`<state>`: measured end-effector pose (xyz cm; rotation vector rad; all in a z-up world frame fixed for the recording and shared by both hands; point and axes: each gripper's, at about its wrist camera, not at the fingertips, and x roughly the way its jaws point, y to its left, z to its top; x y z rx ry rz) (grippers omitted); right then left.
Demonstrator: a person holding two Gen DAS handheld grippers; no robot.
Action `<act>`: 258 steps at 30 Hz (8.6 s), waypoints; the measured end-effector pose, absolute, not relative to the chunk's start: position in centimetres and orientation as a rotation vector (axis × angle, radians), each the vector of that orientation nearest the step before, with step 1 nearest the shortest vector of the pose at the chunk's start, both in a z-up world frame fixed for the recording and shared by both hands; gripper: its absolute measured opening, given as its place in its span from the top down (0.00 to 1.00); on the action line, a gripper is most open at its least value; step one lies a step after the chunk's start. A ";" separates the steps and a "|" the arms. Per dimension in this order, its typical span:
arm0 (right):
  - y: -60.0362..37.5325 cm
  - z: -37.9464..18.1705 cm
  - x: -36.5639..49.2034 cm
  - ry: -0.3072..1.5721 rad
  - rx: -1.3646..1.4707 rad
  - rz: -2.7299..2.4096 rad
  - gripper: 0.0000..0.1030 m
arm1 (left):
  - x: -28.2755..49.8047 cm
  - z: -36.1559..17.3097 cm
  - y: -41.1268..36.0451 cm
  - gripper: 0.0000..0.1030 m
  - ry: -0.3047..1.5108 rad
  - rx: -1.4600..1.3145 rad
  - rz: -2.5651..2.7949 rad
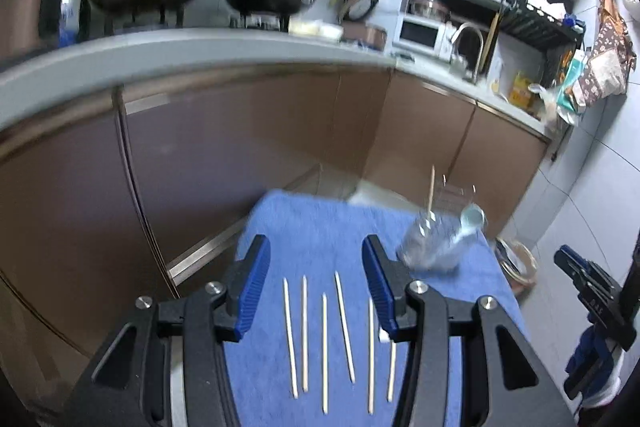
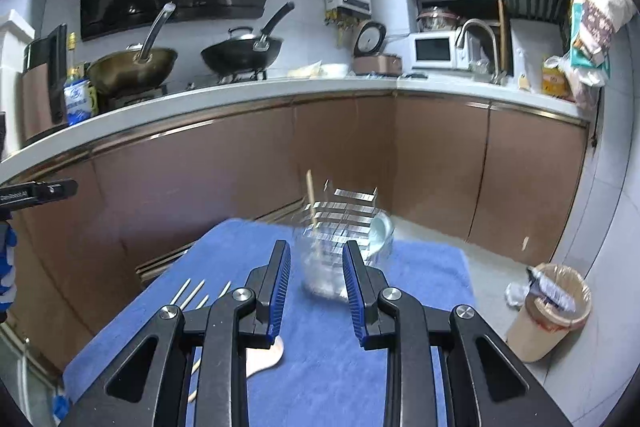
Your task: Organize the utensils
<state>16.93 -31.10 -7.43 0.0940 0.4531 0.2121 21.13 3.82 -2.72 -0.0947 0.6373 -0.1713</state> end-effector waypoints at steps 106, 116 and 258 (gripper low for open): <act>-31.9 -7.8 32.7 0.340 -0.204 -0.127 0.93 | 39.5 -1.3 -17.7 0.96 0.212 -0.252 -0.357; -32.0 -12.6 35.1 0.377 -0.217 -0.121 0.93 | 43.3 -8.9 -20.8 0.95 0.236 -0.190 -0.262; -20.9 -15.9 30.4 0.764 -0.011 0.458 0.95 | 33.9 -18.4 1.4 0.95 1.074 -0.111 -0.269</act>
